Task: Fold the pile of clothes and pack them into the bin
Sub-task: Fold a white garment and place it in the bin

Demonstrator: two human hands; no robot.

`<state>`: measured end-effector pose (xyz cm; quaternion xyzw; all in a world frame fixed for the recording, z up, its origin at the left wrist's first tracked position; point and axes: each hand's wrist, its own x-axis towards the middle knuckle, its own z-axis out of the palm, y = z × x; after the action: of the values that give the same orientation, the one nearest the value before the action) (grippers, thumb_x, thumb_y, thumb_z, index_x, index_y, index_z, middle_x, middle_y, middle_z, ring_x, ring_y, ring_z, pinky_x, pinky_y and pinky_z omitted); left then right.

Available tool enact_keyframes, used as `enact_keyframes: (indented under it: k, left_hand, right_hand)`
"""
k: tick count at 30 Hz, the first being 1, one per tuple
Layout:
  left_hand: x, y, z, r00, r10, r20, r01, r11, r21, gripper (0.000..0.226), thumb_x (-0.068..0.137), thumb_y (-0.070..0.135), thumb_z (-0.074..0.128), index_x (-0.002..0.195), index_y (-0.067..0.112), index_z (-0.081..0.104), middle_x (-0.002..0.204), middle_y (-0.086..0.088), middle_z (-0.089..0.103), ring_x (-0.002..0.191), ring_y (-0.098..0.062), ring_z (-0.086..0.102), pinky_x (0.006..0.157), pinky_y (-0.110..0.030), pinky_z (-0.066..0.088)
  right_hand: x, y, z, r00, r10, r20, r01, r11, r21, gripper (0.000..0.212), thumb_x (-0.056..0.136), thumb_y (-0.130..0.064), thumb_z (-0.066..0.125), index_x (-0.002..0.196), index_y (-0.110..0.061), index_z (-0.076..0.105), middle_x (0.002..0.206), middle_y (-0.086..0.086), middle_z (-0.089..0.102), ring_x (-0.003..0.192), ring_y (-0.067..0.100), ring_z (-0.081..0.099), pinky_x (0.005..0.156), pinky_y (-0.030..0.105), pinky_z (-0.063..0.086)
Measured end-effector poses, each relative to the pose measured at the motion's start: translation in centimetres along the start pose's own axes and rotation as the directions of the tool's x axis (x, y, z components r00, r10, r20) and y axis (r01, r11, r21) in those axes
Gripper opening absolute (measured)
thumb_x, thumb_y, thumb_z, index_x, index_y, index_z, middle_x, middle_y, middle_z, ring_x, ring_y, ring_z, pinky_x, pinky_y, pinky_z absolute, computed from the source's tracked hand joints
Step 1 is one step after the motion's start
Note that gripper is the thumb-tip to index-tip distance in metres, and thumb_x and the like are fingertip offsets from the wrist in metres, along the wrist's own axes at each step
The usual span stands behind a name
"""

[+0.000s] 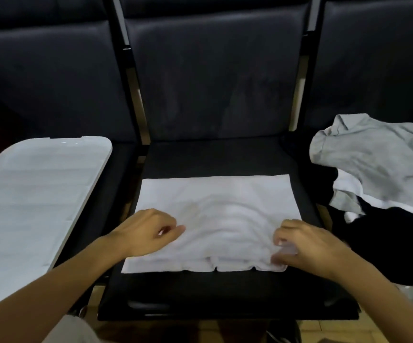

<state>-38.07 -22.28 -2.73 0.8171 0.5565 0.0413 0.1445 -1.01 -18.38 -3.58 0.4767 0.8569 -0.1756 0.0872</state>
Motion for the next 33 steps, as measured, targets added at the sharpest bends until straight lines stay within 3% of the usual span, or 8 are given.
enact_keyframes:
  k: [4, 7, 11, 14, 19, 23, 27, 33]
  left_hand:
    - [8.5, 6.1, 0.0, 0.993, 0.116, -0.015, -0.117, 0.991, -0.067, 0.038, 0.103, 0.039, 0.042, 0.067, 0.026, 0.043, 0.064, 0.007, 0.047, 0.063, -0.010, 0.046, 0.059, -0.021, 0.036]
    - [15.9, 10.1, 1.0, 0.982, 0.180, 0.051, -0.176, 0.982, -0.071, 0.017, 0.101, 0.027, 0.048, 0.116, 0.024, 0.057, 0.116, 0.006, 0.057, 0.103, -0.008, 0.050, 0.089, -0.028, 0.043]
    - [23.9, 14.1, 2.3, 0.963, 0.174, 0.208, -0.190, 0.980, 0.062, 0.071, 0.092, 0.007, 0.060, 0.151, 0.028, 0.026, 0.149, 0.000, 0.031, 0.134, -0.022, 0.033, 0.108, -0.040, 0.033]
    - [27.4, 14.6, 2.3, 0.920, 0.044, 0.389, -0.094, 0.990, 0.109, 0.073, 0.089, 0.009, 0.064, 0.147, 0.033, 0.025, 0.133, -0.002, 0.041, 0.119, -0.026, 0.042, 0.101, -0.043, 0.041]
    - [29.1, 15.3, 1.4, 0.884, 0.156, 0.440, -0.229, 0.966, 0.117, 0.020, 0.089, 0.011, 0.061, 0.085, 0.029, 0.053, 0.091, 0.006, 0.049, 0.079, -0.017, 0.053, 0.067, -0.035, 0.048]
    - [29.8, 16.5, 0.4, 0.949, 0.220, 0.228, -0.216, 0.976, -0.042, 0.026, 0.080, 0.001, 0.059, 0.078, 0.025, 0.053, 0.090, 0.008, 0.051, 0.085, -0.019, 0.053, 0.071, -0.039, 0.050]
    - [30.3, 16.9, -2.7, 0.985, 0.174, -0.011, -0.173, 0.968, -0.181, 0.020, 0.081, -0.001, 0.063, 0.083, 0.018, 0.056, 0.086, 0.003, 0.055, 0.079, -0.018, 0.055, 0.066, -0.033, 0.048]
    - [24.8, 11.1, -10.5, 0.980, 0.198, 0.010, -0.196, 0.978, -0.066, 0.023, 0.088, -0.002, 0.062, 0.086, 0.021, 0.062, 0.097, 0.005, 0.057, 0.090, -0.011, 0.058, 0.080, -0.024, 0.052]
  right_hand:
    - [-0.6, 0.7, -0.1, 0.982, 0.189, -0.019, -0.179, 0.957, 0.229, 0.048, 0.077, -0.078, 0.053, 0.069, -0.031, 0.058, 0.091, -0.014, 0.052, 0.081, 0.003, 0.055, 0.068, 0.023, 0.044]
    - [0.0, 1.7, -0.2, 0.909, 0.366, -0.199, -0.307, 0.912, 0.273, 0.038, 0.086, -0.062, 0.059, 0.087, -0.024, 0.056, 0.100, -0.007, 0.053, 0.091, 0.013, 0.058, 0.076, 0.030, 0.050]
    - [1.1, 2.0, 0.3, 0.811, 0.584, -0.018, -0.490, 0.696, 0.525, 0.070, 0.081, -0.033, 0.078, 0.133, -0.012, 0.036, 0.126, 0.010, 0.054, 0.116, 0.030, 0.057, 0.091, 0.036, 0.047]
    - [1.7, 2.1, 0.5, 0.808, 0.582, 0.090, -0.538, 0.668, 0.515, 0.050, 0.081, -0.027, 0.074, 0.120, -0.012, 0.047, 0.111, 0.008, 0.061, 0.104, 0.028, 0.062, 0.080, 0.034, 0.054]
    - [1.3, 4.7, 0.2, 0.851, 0.513, 0.112, -0.446, 0.593, 0.670, 0.034, 0.079, -0.021, 0.064, 0.061, -0.014, 0.036, 0.061, 0.001, 0.040, 0.050, 0.016, 0.039, 0.046, 0.026, 0.030]
    - [-0.1, 7.3, -1.8, 0.837, 0.546, 0.039, -0.336, 0.457, 0.823, 0.026, 0.087, -0.026, 0.063, 0.070, -0.012, 0.048, 0.064, 0.002, 0.046, 0.056, 0.015, 0.044, 0.051, 0.025, 0.033]
    - [-0.8, 7.2, -3.9, 0.662, 0.692, -0.289, 0.011, 0.377, 0.926, 0.027, 0.094, -0.025, 0.060, 0.076, -0.012, 0.047, 0.064, 0.002, 0.047, 0.057, 0.015, 0.046, 0.050, 0.026, 0.041]
    - [0.6, -0.2, -6.9, 0.823, 0.424, -0.378, 0.280, 0.276, 0.920, 0.019, 0.088, -0.019, 0.072, 0.088, -0.016, 0.053, 0.061, -0.003, 0.060, 0.050, 0.006, 0.055, 0.045, 0.020, 0.046]
